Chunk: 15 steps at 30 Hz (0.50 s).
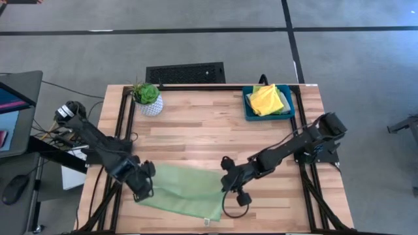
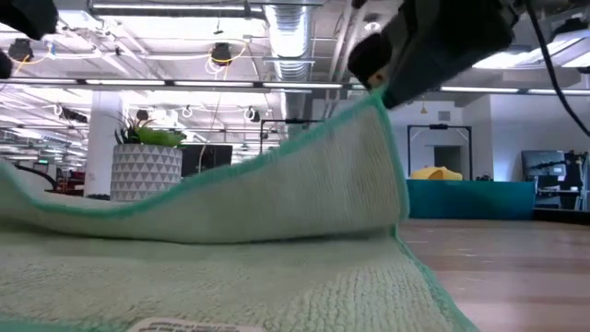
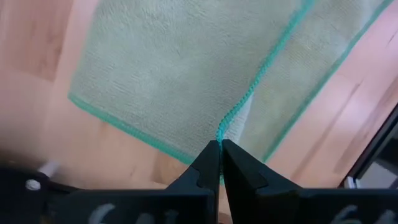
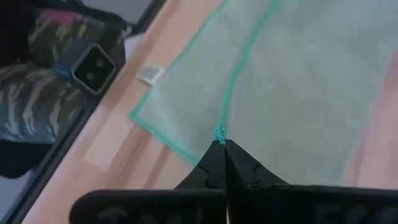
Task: Fold microfiber towels
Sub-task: Fold the green microfiber towel
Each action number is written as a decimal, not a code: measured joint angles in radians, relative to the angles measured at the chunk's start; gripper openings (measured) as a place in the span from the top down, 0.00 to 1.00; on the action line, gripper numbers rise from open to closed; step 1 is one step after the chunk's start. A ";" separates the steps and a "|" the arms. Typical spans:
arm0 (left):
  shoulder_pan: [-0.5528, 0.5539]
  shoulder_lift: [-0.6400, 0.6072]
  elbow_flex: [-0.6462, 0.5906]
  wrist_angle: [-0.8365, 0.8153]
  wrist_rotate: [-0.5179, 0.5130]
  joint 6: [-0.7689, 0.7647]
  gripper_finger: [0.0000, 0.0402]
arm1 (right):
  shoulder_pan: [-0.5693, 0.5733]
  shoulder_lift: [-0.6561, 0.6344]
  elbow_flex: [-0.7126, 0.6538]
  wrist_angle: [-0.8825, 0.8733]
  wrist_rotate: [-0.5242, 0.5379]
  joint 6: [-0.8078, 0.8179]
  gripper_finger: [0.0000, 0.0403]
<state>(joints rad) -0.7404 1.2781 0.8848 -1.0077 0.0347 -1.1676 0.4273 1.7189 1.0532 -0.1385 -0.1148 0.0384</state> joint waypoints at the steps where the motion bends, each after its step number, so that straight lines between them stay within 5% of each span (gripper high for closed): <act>1: -0.016 0.000 0.000 0.004 -0.007 -0.026 1.00 | 0.004 0.011 -0.001 0.001 0.000 0.009 0.99; 15: -0.148 0.000 0.000 0.031 -0.027 -0.270 1.00 | 0.003 0.069 -0.002 0.048 -0.054 0.043 0.98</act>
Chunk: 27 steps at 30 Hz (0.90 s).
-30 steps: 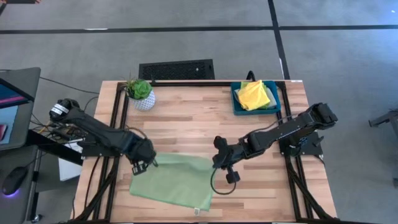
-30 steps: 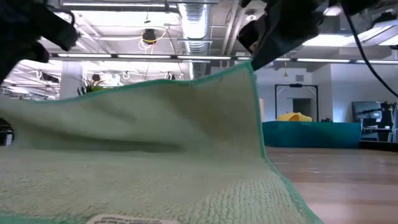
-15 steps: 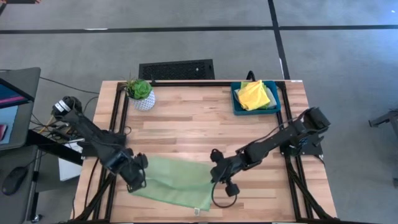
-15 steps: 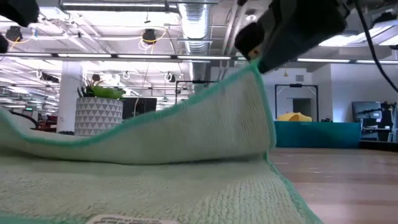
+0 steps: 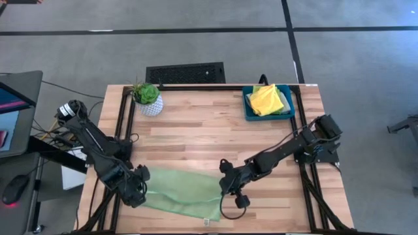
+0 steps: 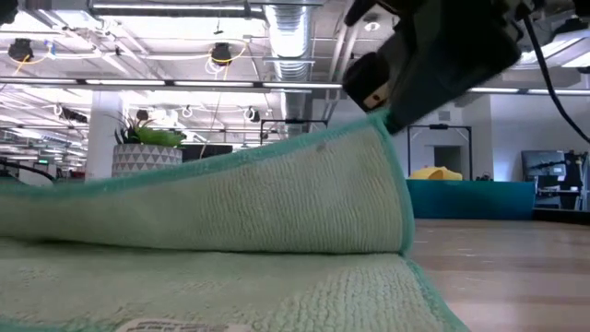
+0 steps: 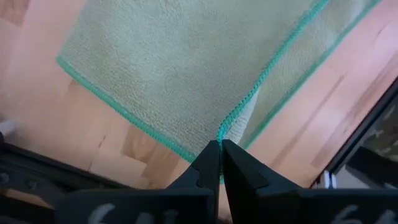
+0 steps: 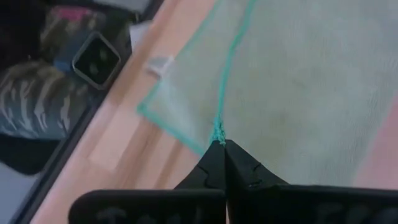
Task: Fold microfiber towels
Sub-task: Fold the green microfiber towel
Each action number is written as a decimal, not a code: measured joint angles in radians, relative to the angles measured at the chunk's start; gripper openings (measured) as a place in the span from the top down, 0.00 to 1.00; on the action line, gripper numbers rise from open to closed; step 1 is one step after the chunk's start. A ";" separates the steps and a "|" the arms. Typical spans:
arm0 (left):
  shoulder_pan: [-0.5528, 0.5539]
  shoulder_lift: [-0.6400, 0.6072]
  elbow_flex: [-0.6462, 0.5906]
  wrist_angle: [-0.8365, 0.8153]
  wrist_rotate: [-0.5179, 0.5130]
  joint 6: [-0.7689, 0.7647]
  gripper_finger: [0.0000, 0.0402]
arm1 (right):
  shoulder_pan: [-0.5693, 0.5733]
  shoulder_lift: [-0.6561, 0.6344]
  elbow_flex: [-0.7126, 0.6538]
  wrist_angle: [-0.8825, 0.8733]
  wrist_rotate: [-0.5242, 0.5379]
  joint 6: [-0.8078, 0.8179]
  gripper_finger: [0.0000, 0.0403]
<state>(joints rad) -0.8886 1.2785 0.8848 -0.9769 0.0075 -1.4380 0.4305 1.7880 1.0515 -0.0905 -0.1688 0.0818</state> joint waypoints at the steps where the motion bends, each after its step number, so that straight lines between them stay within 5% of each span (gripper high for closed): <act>1: 0.000 0.000 0.000 0.001 -0.013 -0.006 0.99 | -0.001 0.001 0.000 0.012 0.000 0.000 0.98; 27: 0.003 0.000 0.000 -0.033 -0.100 -0.063 0.68 | -0.030 0.001 0.002 0.023 0.009 0.069 0.56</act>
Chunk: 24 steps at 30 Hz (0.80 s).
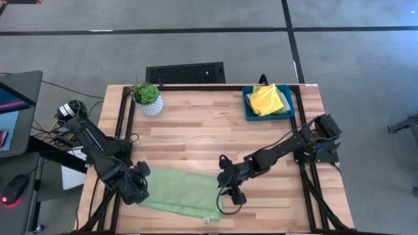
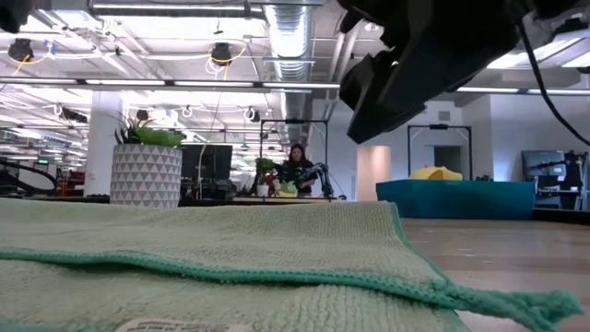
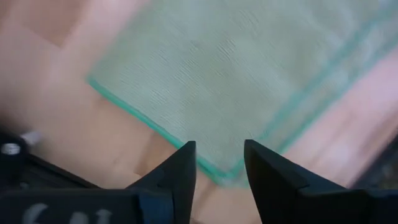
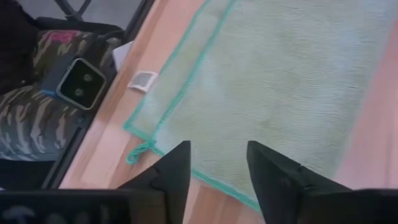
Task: Fold microfiber towels
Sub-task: Fold the green microfiber towel
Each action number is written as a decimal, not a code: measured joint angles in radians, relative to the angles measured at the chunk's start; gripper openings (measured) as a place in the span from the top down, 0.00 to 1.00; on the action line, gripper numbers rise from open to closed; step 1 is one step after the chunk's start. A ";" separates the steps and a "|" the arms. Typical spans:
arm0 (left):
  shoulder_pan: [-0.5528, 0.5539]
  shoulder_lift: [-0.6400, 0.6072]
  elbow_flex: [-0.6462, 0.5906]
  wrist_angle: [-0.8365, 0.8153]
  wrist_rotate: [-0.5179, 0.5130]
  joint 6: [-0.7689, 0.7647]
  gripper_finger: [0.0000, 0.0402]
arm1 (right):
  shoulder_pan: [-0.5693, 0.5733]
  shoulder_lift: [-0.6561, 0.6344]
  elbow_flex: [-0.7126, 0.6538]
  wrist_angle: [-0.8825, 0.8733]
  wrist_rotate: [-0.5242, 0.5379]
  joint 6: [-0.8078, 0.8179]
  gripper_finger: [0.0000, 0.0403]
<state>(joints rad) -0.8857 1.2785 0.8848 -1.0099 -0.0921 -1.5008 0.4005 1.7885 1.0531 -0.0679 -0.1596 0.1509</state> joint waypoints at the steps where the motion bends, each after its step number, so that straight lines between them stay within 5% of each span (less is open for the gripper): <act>1: 0.003 0.000 0.000 -0.016 -0.022 -0.027 0.68 | -0.006 0.000 0.000 -0.001 0.000 0.000 0.54; 9: 0.049 -0.001 -0.006 -0.169 -0.140 -0.184 0.68 | -0.044 0.000 0.000 -0.002 0.000 -0.001 0.52; 24: 0.221 0.000 -0.154 -0.072 -0.075 -0.129 0.68 | -0.050 -0.001 0.000 -0.006 0.000 -0.001 0.54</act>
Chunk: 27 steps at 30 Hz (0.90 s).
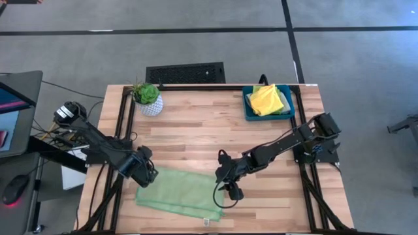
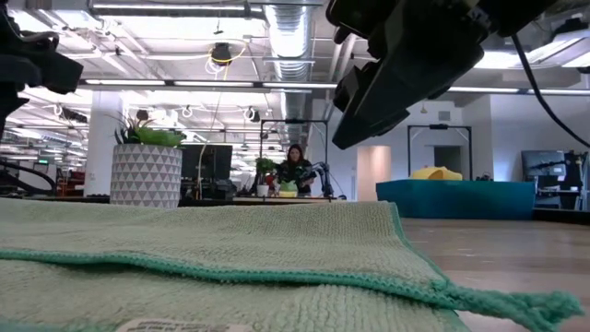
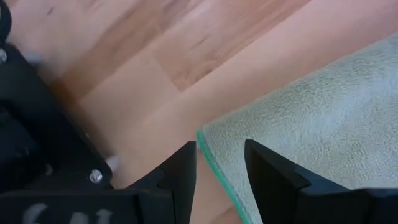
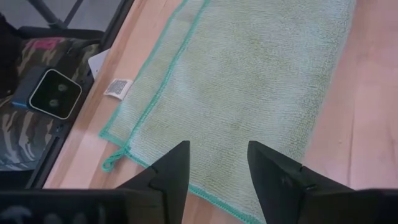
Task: Fold microfiber towels
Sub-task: Fold the green microfiber towel
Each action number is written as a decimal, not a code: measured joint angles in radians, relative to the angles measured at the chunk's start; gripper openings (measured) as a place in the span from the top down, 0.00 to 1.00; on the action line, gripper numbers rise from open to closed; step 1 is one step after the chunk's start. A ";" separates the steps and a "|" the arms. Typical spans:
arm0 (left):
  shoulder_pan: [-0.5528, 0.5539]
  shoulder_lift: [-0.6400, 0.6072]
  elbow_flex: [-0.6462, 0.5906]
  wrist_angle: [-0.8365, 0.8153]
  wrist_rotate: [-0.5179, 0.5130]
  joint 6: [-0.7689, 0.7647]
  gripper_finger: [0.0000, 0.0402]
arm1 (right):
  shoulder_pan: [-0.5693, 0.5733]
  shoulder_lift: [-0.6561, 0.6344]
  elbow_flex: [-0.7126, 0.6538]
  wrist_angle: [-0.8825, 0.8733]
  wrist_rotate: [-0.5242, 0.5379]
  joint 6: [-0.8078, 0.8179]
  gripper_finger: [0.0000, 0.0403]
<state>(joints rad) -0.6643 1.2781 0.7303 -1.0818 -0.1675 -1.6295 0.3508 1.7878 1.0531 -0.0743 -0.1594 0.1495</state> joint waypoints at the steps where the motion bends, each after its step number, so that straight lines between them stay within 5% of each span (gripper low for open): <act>1: 0.000 0.000 0.000 -0.001 0.005 -0.011 0.68 | 0.000 0.000 0.000 0.000 0.000 0.000 0.54; 8: -0.042 0.000 -0.013 0.044 0.058 -0.119 0.68 | 0.004 0.000 0.000 -0.001 0.000 0.000 0.54; 19: -0.121 0.000 -0.172 0.349 0.104 -0.265 0.68 | 0.015 0.000 0.000 -0.038 0.000 -0.001 0.55; 27: -0.122 -0.001 -0.148 0.356 0.128 -0.222 0.68 | 0.013 0.000 0.000 -0.038 0.000 -0.001 0.55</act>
<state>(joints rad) -0.7865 1.2774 0.5820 -0.7260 -0.0399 -1.8517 0.3641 1.7878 1.0534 -0.1123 -0.1596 0.1490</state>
